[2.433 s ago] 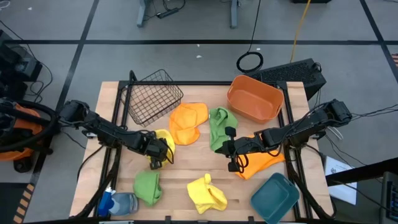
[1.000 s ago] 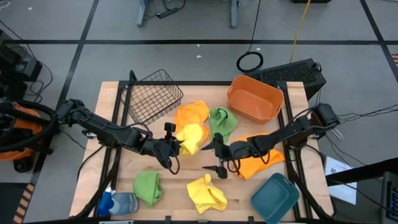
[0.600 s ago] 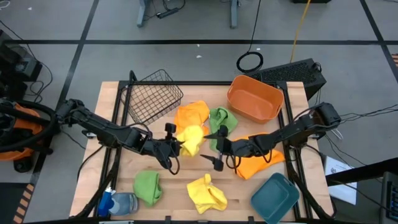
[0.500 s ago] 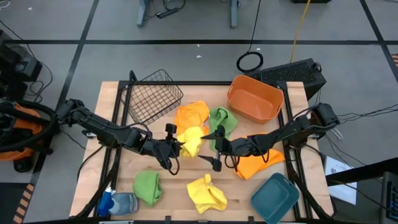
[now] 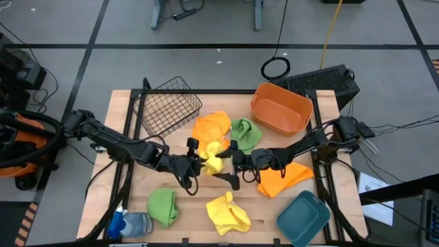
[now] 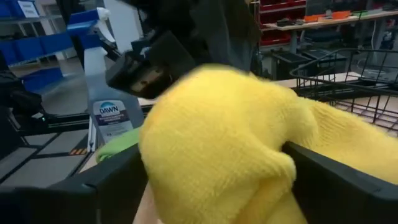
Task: Sort microfiber towel by color & place in baskets
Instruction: Put the top yellow microfiber cloth into the orange bin
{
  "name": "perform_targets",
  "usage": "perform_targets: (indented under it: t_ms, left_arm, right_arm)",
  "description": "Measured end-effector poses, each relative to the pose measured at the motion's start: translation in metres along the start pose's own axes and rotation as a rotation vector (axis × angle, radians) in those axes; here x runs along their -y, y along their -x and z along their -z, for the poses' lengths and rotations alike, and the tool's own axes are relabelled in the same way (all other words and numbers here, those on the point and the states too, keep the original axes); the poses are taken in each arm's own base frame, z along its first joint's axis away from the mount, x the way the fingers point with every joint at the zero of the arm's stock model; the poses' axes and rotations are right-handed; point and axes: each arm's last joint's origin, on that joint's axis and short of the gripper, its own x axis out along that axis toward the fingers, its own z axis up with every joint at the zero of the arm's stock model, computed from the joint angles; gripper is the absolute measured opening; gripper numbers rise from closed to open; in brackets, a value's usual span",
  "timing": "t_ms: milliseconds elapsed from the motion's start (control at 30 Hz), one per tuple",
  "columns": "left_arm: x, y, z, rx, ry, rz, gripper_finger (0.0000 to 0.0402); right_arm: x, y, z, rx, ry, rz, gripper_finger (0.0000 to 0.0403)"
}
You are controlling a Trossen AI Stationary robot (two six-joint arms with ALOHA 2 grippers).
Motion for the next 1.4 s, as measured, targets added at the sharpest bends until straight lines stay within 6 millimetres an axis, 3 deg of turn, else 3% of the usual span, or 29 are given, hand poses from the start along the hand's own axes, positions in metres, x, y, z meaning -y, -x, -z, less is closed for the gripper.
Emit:
perform_targets:
  t_ms: [167,367,533,700,933,1033,1200,1400]
  left_arm:
    - [0.004,-0.009,-0.002,0.01,0.001,-0.002,0.0039]
    - [0.009,-0.019,-0.002,0.006,-0.031,0.0,0.0044]
    - [0.009,-0.019,-0.002,0.01,0.084,0.0,0.0046]
    - [0.008,-0.018,-0.002,0.016,0.197,0.0,0.0087]
    - [0.004,-0.014,-0.005,0.039,0.2,-0.052,0.0221]
    - [-0.002,-0.006,-0.007,0.051,0.194,-0.117,0.0262]
    - [-0.013,0.008,-0.009,0.061,0.206,-0.231,0.0284]
    - [-0.013,0.006,-0.009,0.064,0.208,-0.213,0.0285]
  right_arm:
    - [0.0,0.0,-0.001,0.021,0.017,-0.004,0.0259]
    - [0.0,0.0,0.0,0.009,0.037,0.004,0.0123]
    - [0.0,0.0,0.0,0.001,0.082,0.007,0.0019]
    - [0.003,0.0,0.0,-0.014,0.108,0.015,0.0033]
    - [0.009,0.016,-0.012,-0.17,0.157,0.11,0.0018]
    - [0.01,0.033,-0.029,-0.214,0.181,0.189,0.0017]
    - [0.015,0.065,-0.052,-0.296,0.215,0.337,0.0021]
    - [0.025,0.103,-0.077,-0.311,0.317,0.582,0.0021]
